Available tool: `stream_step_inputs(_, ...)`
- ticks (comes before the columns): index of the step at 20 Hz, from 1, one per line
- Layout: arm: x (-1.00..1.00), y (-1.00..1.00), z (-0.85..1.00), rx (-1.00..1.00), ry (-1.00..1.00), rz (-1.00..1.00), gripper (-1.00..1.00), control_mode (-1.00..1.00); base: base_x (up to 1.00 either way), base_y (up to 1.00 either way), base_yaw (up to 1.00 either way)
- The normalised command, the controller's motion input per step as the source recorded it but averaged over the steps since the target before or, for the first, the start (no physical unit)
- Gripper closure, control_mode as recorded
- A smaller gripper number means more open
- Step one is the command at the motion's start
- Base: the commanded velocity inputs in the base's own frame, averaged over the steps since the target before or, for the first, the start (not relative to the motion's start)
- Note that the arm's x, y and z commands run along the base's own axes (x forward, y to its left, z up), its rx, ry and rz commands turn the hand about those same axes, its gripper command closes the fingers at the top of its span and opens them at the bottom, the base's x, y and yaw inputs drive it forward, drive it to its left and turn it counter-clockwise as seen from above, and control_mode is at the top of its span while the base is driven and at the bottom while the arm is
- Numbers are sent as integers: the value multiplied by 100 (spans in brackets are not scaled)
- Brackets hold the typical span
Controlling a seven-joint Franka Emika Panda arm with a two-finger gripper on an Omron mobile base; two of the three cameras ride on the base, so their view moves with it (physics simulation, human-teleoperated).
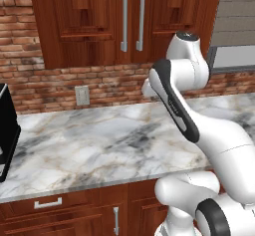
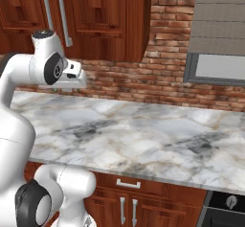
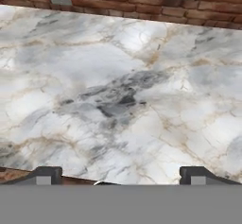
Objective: Open the cabinet and move the ladle to the pot. Then close the cabinet.
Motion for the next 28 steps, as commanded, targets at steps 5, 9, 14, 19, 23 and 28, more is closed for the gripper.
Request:
stream_step_inputs(5, 0, 27, 53, 0, -28, 0, -100, -100, 0, 0, 0)
stream_step_inputs(9, 0, 33, 52, 0, -39, 0, -100, -100, 0, 0, 0)
stream_step_inputs(14, 6, 33, 64, 0, -28, 0, -100, -100, 0, 0, 0)
stream_step_inputs(19, 11, 16, 69, 0, -9, 0, -100, -100, 0, 0, 0)
stream_step_inputs(23, 14, 3, 62, 0, -6, 0, -100, -100, 0, 0, 0)
stream_step_inputs(28, 19, 0, 41, 0, -7, 0, -100, -100, 0, 0, 0)
